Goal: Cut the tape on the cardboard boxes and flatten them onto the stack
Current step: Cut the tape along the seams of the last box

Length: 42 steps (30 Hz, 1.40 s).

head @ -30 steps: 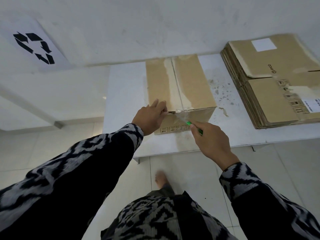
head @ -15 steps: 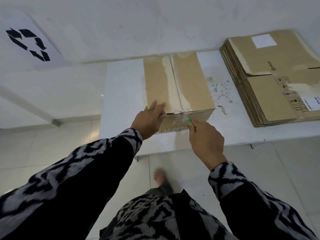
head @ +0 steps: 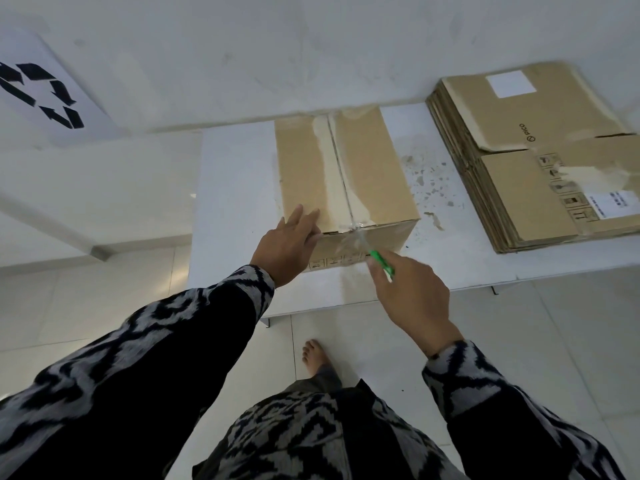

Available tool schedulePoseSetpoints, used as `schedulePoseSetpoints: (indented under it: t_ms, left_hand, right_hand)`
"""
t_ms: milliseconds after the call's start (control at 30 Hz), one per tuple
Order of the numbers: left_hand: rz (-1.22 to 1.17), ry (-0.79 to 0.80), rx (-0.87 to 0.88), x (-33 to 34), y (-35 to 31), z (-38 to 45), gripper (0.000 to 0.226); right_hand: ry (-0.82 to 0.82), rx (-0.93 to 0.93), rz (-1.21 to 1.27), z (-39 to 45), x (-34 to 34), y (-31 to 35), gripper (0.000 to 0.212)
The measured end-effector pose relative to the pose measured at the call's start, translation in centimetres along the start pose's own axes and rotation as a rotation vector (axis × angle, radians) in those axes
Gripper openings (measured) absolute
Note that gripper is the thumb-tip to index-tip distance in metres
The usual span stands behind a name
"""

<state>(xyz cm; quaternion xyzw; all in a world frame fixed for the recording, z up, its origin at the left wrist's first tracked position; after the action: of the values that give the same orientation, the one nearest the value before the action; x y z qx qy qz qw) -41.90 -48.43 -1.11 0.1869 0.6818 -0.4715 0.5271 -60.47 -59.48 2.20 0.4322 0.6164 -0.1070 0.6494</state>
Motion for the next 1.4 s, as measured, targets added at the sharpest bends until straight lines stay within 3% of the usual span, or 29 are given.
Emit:
schedulePoseSetpoints:
  t_ms: [67,133,200,300,1400]
  left_hand:
    - [-0.007,-0.017,0.001,-0.1,0.2,0.0,0.042]
    - [0.008,-0.062,0.005,-0.2,0.2,-0.1,0.035]
    - [0.03,-0.09,-0.017,-0.4,0.1,-0.1,0.029]
    - [0.048,-0.078,-0.027,-1.0,-0.2,0.0,0.027]
    - [0.001,-0.107,0.005,-1.3,-0.6,0.1,0.016]
  right_hand:
    - [0.098,0.017,0.124,-1.4,0.2,-1.1,0.042]
    - [0.168,0.039,0.371,-1.8,1.1,-1.7,0.029]
    - [0.18,0.106,0.586,-1.6,1.6,-2.2,0.023]
    - [0.171,0.205,0.689,-1.3,1.9,-2.7,0.027]
    - [0.234,0.226,0.544,2.4,1.7,0.4,0.034]
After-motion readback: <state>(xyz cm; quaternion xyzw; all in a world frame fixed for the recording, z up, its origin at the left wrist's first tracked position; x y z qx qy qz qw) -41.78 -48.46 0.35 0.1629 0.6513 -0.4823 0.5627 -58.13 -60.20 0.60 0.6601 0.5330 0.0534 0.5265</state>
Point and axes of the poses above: each hand's wrist, its own z-axis towards the middle knuckle, its own x-axis out of the palm, y = z × x, the point moved 7 cm from there along z, towards the middle knuckle, and after that the axes turned 1 degree about -x, right-handed, at the moved point
